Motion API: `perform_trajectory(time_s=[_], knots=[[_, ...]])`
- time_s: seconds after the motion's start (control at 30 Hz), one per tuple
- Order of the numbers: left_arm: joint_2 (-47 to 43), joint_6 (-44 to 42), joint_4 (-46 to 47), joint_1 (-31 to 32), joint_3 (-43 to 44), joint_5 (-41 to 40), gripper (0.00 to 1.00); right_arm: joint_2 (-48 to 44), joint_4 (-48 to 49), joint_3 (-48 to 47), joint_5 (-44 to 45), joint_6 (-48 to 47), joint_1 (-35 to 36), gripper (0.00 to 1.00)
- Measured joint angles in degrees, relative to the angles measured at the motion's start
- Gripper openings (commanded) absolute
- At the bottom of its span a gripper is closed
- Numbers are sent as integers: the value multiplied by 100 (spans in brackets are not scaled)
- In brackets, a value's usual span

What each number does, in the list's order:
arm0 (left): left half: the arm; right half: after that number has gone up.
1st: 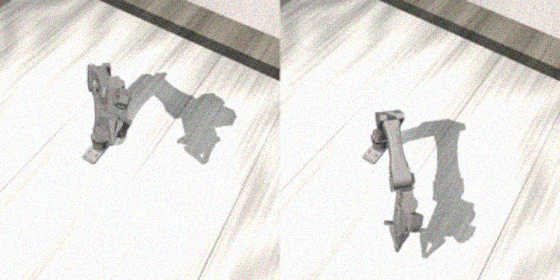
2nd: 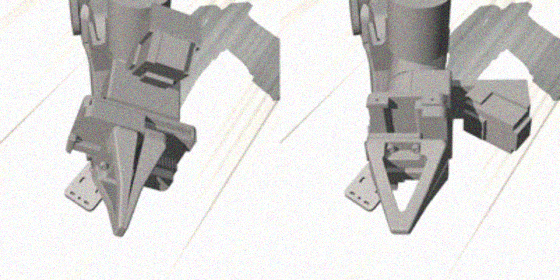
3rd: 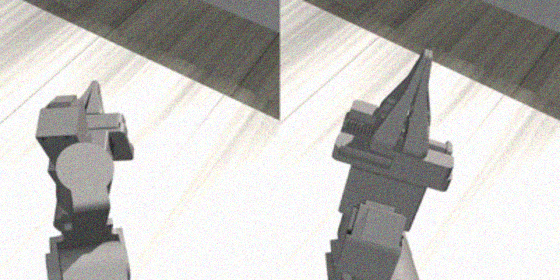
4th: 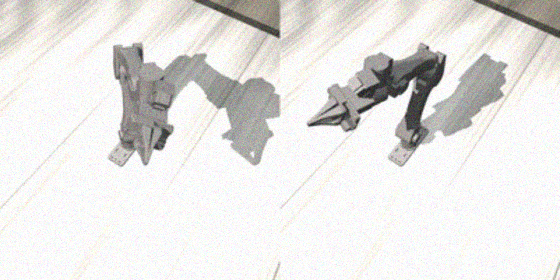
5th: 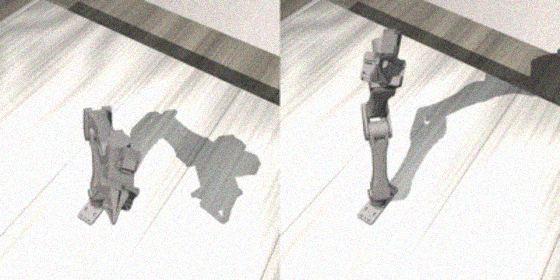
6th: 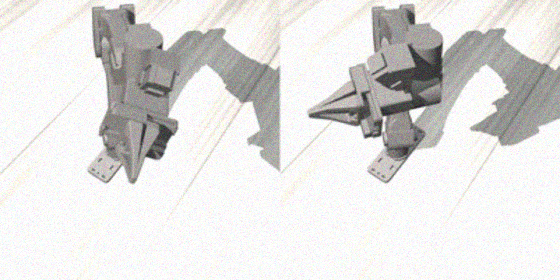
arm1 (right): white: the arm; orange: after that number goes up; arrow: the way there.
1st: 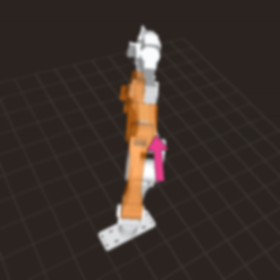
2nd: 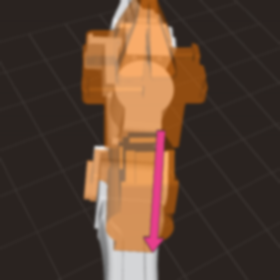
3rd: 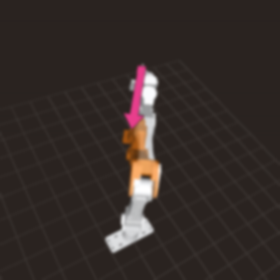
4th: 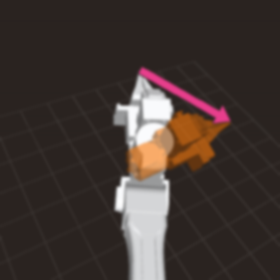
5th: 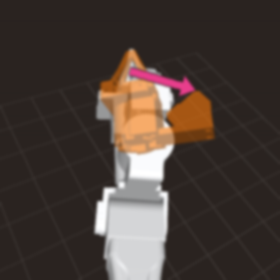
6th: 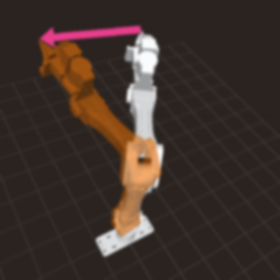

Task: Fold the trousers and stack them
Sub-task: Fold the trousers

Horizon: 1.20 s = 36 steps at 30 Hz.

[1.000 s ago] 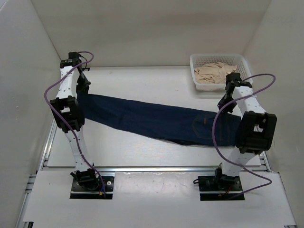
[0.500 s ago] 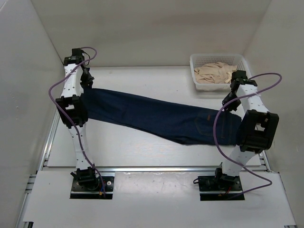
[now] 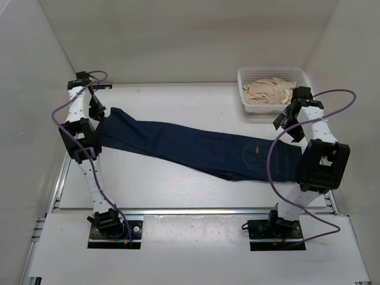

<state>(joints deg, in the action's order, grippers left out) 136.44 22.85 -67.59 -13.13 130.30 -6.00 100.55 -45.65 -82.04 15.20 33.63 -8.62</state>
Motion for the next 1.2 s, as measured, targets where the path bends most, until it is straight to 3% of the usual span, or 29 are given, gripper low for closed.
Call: perform_trajectory(time_s=[0.03, 0.07, 0.13, 0.17, 0.23, 0.3, 0.47, 0.77, 0.83, 0.9, 0.97, 1.0, 1.2], knots=[[-160, -42, 11, -116, -232, 20, 15, -122, 9, 72, -2, -17, 0, 86], [-310, -87, 17, -236, -433, 59, 33, -254, 9, 146, -2, -37, 0, 86], [-597, -201, 83, -461, -831, 258, 55, -509, -2, 293, -15, -70, 2, 86], [-732, -216, 120, -577, -1049, 389, 62, -619, -13, 352, -28, -87, 2, 86], [-951, -216, 280, -767, -1493, 743, 55, -769, -15, 428, -63, -111, 2, 86], [-977, -210, 334, -859, -1683, 1036, 38, -841, -33, 463, -129, -120, 2, 86], [-643, -232, 474, -730, -1641, 1478, 57, -898, -90, 492, -310, -157, 9, 86], [-28, -85, 518, -435, -1163, 1438, 55, -984, -146, 492, -446, -293, 11, 86], [31, -72, 535, -437, -1104, 1392, 50, -984, -155, 492, -455, -308, 11, 86], [63, -39, 531, -437, -1086, 1322, 38, -984, -173, 492, -468, -323, 11, 86], [96, -37, 529, -437, -1086, 1259, 16, -984, -197, 492, -472, -334, 11, 86], [107, -20, 525, -437, -1086, 1237, 10, -984, -205, 492, -472, -341, 11, 86], [109, -2, 466, -442, -1019, 1060, 10, -984, -227, 492, -485, -367, 11, 86]])
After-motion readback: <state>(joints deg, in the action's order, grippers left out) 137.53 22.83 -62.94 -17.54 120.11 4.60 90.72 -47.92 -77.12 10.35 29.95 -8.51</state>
